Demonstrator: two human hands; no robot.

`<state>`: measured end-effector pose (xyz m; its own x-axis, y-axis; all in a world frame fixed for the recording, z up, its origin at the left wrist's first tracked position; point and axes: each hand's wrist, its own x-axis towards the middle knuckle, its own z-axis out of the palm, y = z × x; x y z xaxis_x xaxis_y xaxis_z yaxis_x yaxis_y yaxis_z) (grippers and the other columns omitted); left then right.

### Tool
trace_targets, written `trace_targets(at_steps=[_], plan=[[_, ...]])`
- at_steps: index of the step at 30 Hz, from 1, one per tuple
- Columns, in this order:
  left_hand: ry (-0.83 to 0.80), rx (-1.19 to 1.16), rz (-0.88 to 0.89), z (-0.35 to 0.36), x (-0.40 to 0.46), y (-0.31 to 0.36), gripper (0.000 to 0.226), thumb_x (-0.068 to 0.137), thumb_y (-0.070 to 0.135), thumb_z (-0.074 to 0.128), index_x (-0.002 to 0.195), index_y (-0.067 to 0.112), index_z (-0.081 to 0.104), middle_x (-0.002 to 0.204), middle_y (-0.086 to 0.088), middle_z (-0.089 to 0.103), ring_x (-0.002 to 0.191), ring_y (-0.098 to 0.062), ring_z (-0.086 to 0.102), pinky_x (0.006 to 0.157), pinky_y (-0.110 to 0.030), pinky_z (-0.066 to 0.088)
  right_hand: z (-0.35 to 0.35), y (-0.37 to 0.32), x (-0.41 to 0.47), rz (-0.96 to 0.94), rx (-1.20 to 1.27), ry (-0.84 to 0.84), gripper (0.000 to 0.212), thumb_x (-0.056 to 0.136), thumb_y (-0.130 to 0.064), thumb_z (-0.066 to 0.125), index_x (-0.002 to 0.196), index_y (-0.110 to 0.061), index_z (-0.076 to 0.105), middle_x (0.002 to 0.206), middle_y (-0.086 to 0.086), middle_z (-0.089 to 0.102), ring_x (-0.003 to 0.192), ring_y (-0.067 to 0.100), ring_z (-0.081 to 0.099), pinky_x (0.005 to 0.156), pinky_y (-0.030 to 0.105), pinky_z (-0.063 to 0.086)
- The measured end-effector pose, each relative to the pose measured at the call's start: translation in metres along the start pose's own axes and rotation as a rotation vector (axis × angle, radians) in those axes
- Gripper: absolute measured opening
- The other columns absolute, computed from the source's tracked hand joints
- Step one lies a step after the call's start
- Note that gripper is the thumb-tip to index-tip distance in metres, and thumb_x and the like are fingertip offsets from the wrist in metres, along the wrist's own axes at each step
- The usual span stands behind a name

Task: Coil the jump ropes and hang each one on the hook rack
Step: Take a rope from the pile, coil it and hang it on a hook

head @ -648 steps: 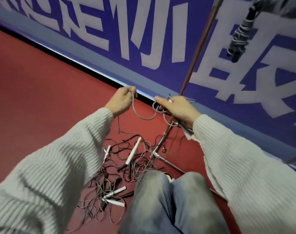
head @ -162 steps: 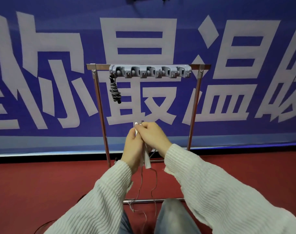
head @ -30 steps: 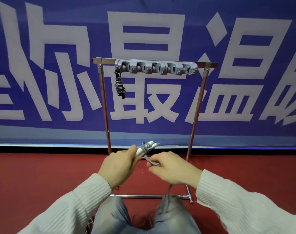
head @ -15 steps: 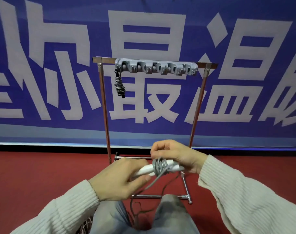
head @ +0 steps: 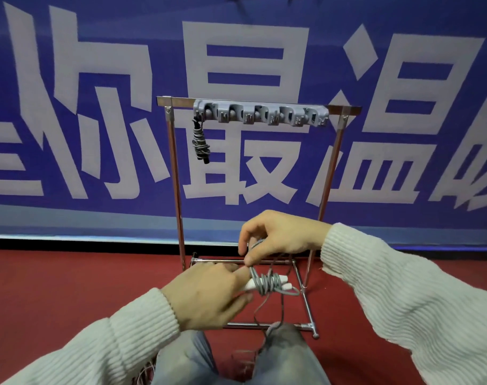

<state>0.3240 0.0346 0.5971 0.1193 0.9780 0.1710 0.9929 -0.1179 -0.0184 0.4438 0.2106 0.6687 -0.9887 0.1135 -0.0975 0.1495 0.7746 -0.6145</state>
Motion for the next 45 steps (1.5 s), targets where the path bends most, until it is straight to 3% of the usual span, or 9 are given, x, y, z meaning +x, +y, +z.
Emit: trace_targets(at_steps=[7,14,20,26,29,33,36,39,45], plan=[[0.457,-1.133,-0.362,-0.001,-0.006,-0.003,0.034,0.104,0.041,0.054,0.090,0.010,0.055,0.061,0.004,0.050,0.051,-0.013,0.043,0.049,-0.028,0.036,0.076,0.032,-0.020,0.120,0.488,0.162,0.042,0.108,-0.044,0.042,0.085,-0.020,0.067,0.057,-0.006,0.041,0.049,0.010,0.031,0.048,0.023,0.028],[-0.025,-0.178,-0.400,0.036,0.012,-0.021,0.029,0.105,0.047,0.040,0.102,0.019,0.048,0.092,-0.009,0.068,0.083,-0.037,0.065,0.065,-0.042,0.047,0.050,0.015,-0.021,0.007,-0.663,0.181,0.019,0.098,-0.038,0.057,0.109,-0.030,0.070,0.090,-0.006,0.071,0.086,0.018,0.064,0.070,0.031,0.044],[0.024,-0.391,0.078,0.005,-0.008,0.007,0.020,0.100,0.034,0.048,0.087,0.020,0.048,0.071,0.005,0.053,0.059,-0.013,0.044,0.058,-0.033,0.031,0.017,0.027,-0.015,0.004,0.194,0.126,0.004,0.088,-0.016,0.079,0.090,-0.014,0.077,0.084,-0.007,0.075,0.080,0.003,0.067,0.078,0.019,0.050],[0.330,-1.163,-0.288,-0.005,-0.007,-0.003,0.037,0.095,0.045,0.054,0.090,0.009,0.058,0.063,0.004,0.053,0.051,-0.011,0.043,0.049,-0.026,0.037,0.072,0.030,-0.023,0.143,0.534,0.209,0.038,0.104,-0.044,0.051,0.086,-0.013,0.065,0.058,-0.006,0.044,0.049,0.012,0.034,0.048,0.023,0.031],[0.337,-0.787,-0.507,0.015,0.007,-0.022,0.032,0.096,0.050,0.057,0.090,0.019,0.058,0.064,0.005,0.066,0.052,-0.011,0.058,0.056,-0.035,0.046,0.086,0.023,-0.027,0.054,-0.107,0.284,0.030,0.106,-0.040,0.045,0.093,-0.020,0.063,0.065,-0.006,0.058,0.060,0.014,0.055,0.061,0.035,0.047],[0.147,-0.335,-0.393,0.036,0.012,-0.014,0.027,0.103,0.047,0.048,0.095,0.022,0.048,0.081,-0.007,0.069,0.077,-0.033,0.065,0.059,-0.035,0.031,0.054,0.012,-0.027,0.021,-0.679,0.201,0.017,0.096,-0.038,0.054,0.104,-0.027,0.066,0.092,-0.001,0.071,0.090,0.026,0.066,0.074,0.039,0.051],[-0.019,-0.186,-0.139,0.024,0.012,0.003,0.027,0.104,0.045,0.045,0.110,0.020,0.055,0.092,-0.011,0.070,0.083,-0.034,0.064,0.063,-0.034,0.032,0.028,0.001,-0.016,-0.010,-0.296,0.054,0.012,0.085,-0.029,0.077,0.096,-0.027,0.072,0.078,-0.002,0.069,0.067,0.007,0.058,0.067,0.032,0.047],[-0.011,-0.418,0.017,0.002,-0.001,0.009,0.024,0.100,0.039,0.056,0.087,0.019,0.056,0.064,0.002,0.058,0.053,-0.016,0.050,0.053,-0.026,0.031,0.019,0.011,-0.013,0.017,0.163,0.005,0.014,0.081,-0.026,0.085,0.084,-0.023,0.071,0.070,0.003,0.061,0.065,0.014,0.051,0.066,0.032,0.042],[0.277,-1.222,-0.248,-0.018,-0.011,0.000,0.025,0.096,0.026,0.064,0.090,0.002,0.062,0.064,-0.005,0.060,0.047,-0.013,0.044,0.044,-0.021,0.034,0.056,0.022,-0.021,0.116,0.781,0.010,0.037,0.105,-0.038,0.049,0.076,-0.026,0.069,0.060,-0.004,0.040,0.046,0.008,0.026,0.043,0.020,0.023]])
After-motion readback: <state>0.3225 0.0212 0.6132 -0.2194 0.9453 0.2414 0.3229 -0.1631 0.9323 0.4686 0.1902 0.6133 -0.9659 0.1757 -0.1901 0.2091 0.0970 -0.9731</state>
